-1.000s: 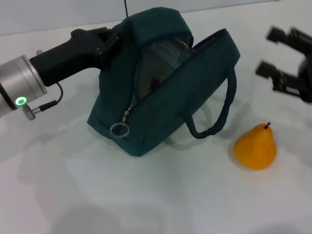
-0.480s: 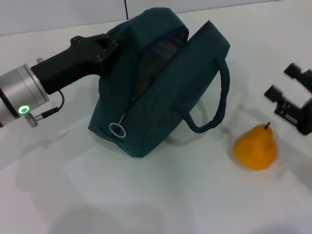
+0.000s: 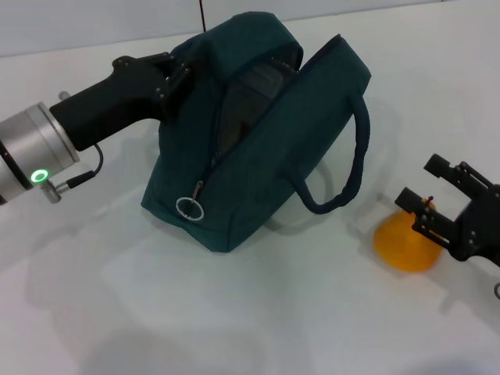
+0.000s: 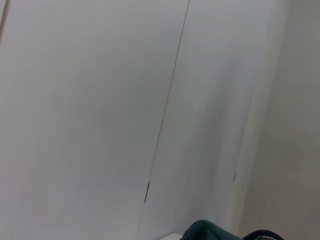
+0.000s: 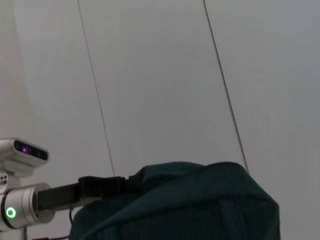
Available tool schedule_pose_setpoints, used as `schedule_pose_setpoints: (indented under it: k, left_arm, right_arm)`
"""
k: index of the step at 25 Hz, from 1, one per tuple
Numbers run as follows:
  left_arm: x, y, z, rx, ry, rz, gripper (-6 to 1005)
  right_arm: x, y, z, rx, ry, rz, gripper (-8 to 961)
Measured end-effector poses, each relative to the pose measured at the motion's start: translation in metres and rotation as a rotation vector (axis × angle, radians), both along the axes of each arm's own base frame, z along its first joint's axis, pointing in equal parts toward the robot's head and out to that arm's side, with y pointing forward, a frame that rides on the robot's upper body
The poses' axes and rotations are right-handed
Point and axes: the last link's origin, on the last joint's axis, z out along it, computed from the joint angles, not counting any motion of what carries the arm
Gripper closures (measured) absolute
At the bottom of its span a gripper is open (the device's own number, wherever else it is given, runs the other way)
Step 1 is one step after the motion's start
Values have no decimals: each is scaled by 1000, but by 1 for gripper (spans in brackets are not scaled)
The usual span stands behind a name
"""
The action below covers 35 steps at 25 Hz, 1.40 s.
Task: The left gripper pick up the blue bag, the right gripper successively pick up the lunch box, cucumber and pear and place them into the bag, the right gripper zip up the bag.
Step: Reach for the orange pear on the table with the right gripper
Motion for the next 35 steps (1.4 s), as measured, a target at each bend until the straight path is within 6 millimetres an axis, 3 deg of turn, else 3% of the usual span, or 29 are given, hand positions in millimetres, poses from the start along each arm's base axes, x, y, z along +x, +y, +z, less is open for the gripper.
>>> schedule_pose_setpoints:
  k: [9, 17, 35]
  left_arm:
    - [1, 2, 0, 19, 10, -12, 951]
    - [2, 3, 0, 37, 25, -27, 951]
    - [-3, 5, -1, 55, 39, -4, 951]
  right_arm:
    - [14, -10, 0, 53, -83, -52, 206]
    - [19, -6, -4, 40, -111, -93, 205]
    - [14, 2, -2, 62, -120, -53, 236]
